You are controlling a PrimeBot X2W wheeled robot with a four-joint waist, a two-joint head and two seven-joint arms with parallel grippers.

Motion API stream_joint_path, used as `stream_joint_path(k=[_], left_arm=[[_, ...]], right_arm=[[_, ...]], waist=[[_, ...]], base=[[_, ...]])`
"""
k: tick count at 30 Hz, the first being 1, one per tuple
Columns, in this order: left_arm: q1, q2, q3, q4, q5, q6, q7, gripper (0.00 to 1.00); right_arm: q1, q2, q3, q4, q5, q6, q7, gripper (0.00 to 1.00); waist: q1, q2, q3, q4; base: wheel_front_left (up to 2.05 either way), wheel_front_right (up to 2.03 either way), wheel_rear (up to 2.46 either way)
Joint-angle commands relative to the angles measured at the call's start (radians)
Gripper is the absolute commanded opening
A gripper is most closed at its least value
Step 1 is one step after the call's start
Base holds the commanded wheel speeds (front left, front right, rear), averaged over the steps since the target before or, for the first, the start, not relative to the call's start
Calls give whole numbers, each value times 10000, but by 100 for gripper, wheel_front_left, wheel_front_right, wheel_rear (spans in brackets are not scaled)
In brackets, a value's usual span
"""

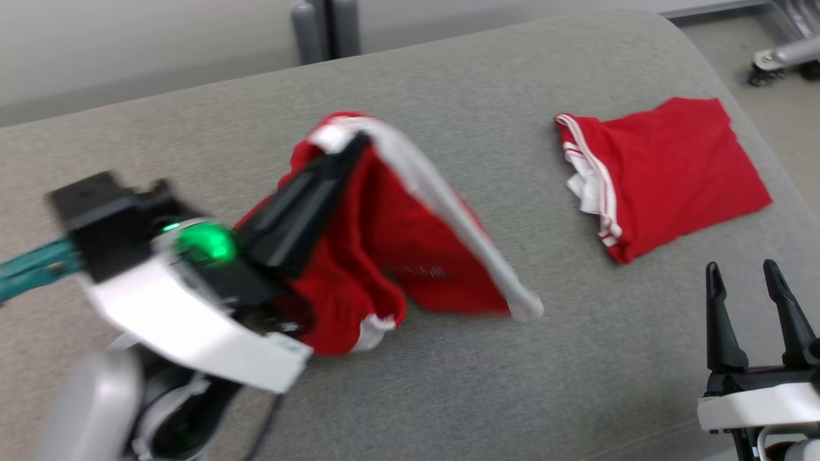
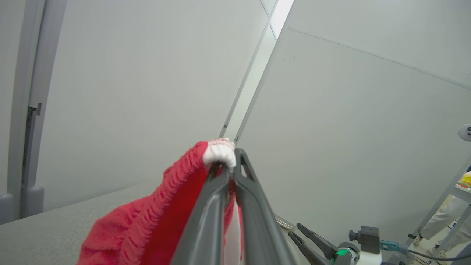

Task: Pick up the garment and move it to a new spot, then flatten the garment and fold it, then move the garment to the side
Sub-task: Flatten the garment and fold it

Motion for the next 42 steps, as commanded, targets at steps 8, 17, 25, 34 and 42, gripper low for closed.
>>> stream_joint_path(k=[8,17,25,34,42], left_arm=[[3675,963,1551,50,-994,687,-119,0],[6801,1598,1733,2200,-1642,-247,-577,0],[6453,1739,1255,3558,-2797,-694,-626,0],[6138,2093,762,4602,-1781,-694,-2841,100],[5734,1585,1628,6136,340,-384,-5382,100]], right_arm=[[-12,-50,-104,126,-209,-2,0,100],[238,-47,-467,63,-673,-2,0,100],[9,-50,-334,153,-1129,-2,0,100],[70,-55,-333,80,-1545,-2,0,100],[342,-49,-561,-200,-1685,-2,0,100]], waist=[[0,0,-97,1126],[0,0,6,2334],[0,0,-156,3206],[0,0,-484,3437],[0,0,-1395,3426]], base=[[0,0,0],[0,0,0],[0,0,0],[0,0,0],[0,0,0]])
